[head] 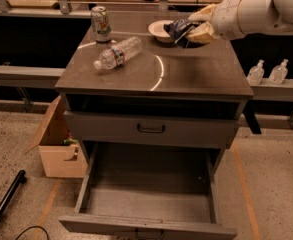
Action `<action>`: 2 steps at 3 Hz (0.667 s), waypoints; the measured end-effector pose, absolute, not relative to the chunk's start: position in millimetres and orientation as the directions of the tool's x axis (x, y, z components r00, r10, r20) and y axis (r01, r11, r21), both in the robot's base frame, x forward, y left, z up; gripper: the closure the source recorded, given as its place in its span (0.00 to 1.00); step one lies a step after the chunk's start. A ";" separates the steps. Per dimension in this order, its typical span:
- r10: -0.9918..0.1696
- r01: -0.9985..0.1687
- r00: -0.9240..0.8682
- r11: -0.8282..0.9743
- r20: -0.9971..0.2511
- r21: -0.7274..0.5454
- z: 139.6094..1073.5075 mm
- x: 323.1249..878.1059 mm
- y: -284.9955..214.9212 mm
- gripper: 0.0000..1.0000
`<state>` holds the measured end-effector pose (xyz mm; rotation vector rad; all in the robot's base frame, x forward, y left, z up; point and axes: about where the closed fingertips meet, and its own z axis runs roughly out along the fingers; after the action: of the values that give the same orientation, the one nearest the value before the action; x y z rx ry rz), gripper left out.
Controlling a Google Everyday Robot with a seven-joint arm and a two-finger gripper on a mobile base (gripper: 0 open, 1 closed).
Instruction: Place blue chip bag into paper bowl
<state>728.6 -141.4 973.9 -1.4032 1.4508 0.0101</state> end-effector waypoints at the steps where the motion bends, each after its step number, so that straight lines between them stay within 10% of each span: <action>1: -0.710 -0.662 0.285 0.341 -0.644 -0.668 1009.4 746.0 -144.1 1.00; 2: -0.718 -0.619 0.309 0.345 -0.623 -0.705 1026.2 772.8 -136.9 1.00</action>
Offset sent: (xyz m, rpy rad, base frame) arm 0.0813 0.0108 0.0795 0.0001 -0.2058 -0.0683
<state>772.8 -136.9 1026.2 -1.3370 1.3742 -0.1011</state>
